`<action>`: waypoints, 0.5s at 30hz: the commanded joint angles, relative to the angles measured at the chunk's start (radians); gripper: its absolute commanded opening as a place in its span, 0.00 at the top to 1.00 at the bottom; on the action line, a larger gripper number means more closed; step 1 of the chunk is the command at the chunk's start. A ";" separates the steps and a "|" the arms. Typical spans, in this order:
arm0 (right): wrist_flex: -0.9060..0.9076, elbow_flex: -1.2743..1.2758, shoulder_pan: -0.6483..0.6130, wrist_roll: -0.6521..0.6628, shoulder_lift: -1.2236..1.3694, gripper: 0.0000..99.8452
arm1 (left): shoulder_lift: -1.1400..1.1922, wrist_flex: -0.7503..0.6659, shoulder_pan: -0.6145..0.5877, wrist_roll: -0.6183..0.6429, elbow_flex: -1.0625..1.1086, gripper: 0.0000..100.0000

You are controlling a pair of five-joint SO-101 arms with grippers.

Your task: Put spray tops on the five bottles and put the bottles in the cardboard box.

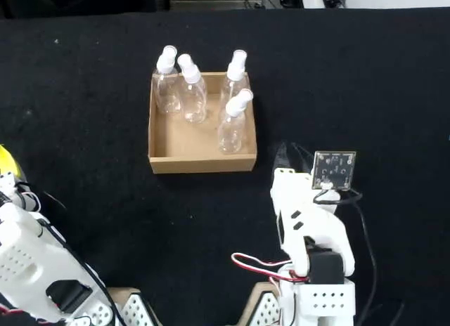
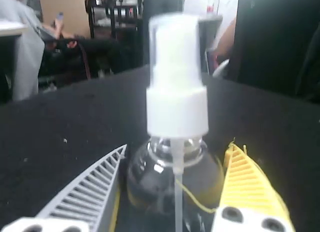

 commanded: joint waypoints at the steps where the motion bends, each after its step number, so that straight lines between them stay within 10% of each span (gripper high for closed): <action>1: -0.021 -0.004 0.029 -0.005 -0.021 0.96 | -0.014 0.025 0.002 0.009 -0.031 0.72; 15: -0.021 -0.004 0.029 -0.005 -0.021 0.96 | -0.018 0.020 0.010 0.014 -0.024 0.84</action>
